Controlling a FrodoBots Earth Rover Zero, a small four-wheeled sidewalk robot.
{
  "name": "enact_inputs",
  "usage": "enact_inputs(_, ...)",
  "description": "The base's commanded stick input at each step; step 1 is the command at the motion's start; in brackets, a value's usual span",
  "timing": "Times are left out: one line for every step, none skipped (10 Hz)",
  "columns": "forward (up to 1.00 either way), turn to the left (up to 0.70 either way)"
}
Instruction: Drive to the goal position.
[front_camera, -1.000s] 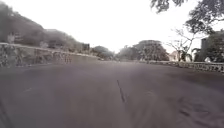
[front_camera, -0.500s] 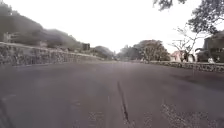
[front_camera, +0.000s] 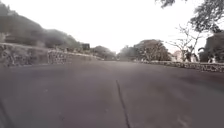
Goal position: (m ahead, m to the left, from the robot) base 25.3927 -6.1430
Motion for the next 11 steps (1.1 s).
enact_inputs(0.85, 0.0)
enact_inputs(0.85, 0.0)
enact_inputs(0.85, 0.0)
enact_inputs(0.85, 0.0)
enact_inputs(0.85, 0.0)
enact_inputs(0.85, 0.0)
enact_inputs(0.85, 0.0)
enact_inputs(0.85, 0.0)
enact_inputs(0.85, 0.0)
enact_inputs(0.85, 0.0)
enact_inputs(0.85, 0.0)
